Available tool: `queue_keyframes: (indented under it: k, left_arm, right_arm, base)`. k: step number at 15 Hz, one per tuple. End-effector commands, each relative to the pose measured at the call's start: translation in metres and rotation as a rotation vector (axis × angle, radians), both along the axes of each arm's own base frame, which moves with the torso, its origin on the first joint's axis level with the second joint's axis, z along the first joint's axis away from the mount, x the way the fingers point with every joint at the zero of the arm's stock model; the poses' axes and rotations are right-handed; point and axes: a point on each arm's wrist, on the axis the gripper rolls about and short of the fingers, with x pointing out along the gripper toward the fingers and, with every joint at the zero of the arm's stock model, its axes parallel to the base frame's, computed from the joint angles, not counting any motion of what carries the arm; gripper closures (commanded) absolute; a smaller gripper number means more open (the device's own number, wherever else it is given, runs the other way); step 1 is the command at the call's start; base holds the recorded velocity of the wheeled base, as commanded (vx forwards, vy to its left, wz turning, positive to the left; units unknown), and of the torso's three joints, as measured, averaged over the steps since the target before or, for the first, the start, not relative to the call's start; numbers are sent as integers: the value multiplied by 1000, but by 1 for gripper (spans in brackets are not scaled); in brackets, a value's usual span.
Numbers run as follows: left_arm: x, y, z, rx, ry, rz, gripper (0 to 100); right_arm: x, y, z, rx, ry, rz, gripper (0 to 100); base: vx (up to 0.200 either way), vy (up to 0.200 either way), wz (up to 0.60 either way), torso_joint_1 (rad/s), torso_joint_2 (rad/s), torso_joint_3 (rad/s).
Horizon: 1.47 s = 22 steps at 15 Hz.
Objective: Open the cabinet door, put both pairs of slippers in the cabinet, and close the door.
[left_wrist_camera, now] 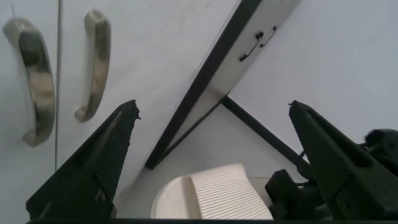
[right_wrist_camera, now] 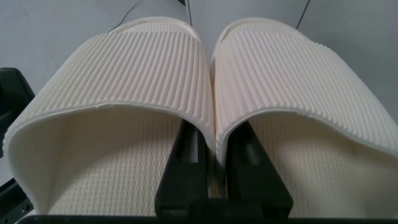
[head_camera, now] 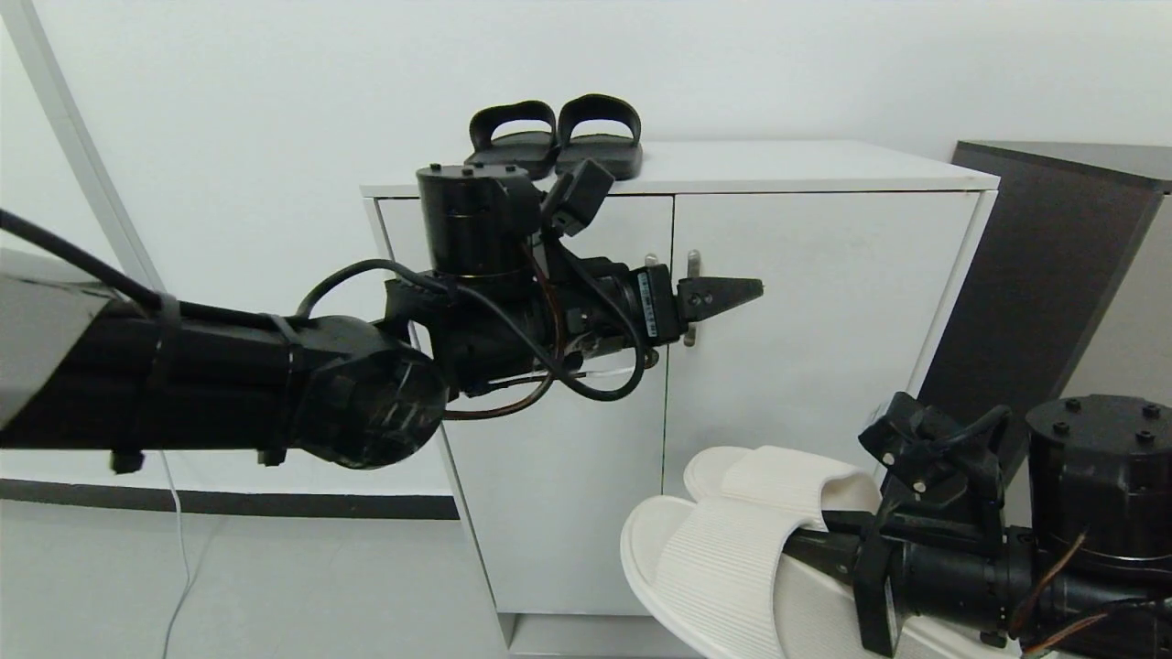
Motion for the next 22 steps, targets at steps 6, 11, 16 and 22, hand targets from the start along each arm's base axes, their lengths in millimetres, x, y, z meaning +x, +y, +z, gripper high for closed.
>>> queue_keyframes:
  k: [6, 11, 16, 22]
  left_arm:
    - [22, -12, -2, 15, 9, 91, 0]
    - [37, -21, -7, 13, 1, 157, 0]
    - [52, -32, -15, 29, 10, 176, 0]
    - [48, -29, -14, 35, 27, 178, 100]
  right_arm:
    - [1, 1, -3, -8, 8, -3, 100]
    - [1, 1, -3, -8, 8, -3, 100]
    - [0, 0, -5, -14, 13, -2, 100]
    - [-1, -1, -8, -35, 7, 12, 100]
  base:
    - [0, 0, 0, 0, 0, 0]
    - [0, 0, 0, 0, 0, 0]
    - [0, 0, 0, 0, 0, 0]
    - [0, 0, 0, 0, 0, 0]
